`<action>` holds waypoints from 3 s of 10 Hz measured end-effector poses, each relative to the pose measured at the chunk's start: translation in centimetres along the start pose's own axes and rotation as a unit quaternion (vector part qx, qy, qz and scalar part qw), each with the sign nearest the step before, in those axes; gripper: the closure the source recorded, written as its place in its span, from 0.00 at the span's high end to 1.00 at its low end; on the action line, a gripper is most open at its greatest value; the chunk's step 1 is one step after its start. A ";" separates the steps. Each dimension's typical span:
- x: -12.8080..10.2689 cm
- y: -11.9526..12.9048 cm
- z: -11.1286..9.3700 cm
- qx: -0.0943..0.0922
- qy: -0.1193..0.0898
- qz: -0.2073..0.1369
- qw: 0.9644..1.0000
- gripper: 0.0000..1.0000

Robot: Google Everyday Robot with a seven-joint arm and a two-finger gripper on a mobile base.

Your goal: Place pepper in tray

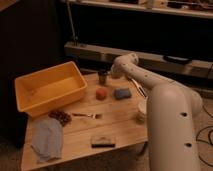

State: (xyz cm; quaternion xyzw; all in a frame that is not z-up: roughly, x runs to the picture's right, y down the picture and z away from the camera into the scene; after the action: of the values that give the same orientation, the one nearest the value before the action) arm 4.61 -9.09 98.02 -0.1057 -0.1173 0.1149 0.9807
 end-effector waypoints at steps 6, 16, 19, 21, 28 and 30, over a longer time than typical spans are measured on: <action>0.8 -1.0 -1.7 -0.017 0.012 0.025 0.999 0.00; 0.8 -6.2 -10.7 0.029 -0.024 0.064 0.997 0.39; 0.8 -4.1 -8.8 0.006 -0.048 0.055 0.997 0.67; 0.1 -2.8 -8.0 -0.013 -0.053 0.048 0.997 0.80; -1.1 -2.1 -6.7 -0.047 -0.007 0.047 0.998 0.80; -1.6 -1.9 -6.1 -0.053 -0.005 0.046 0.997 0.80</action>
State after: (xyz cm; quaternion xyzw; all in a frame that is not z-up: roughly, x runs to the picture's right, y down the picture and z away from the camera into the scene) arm 5.00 -12.40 92.36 -0.1624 -0.1235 0.1545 0.9667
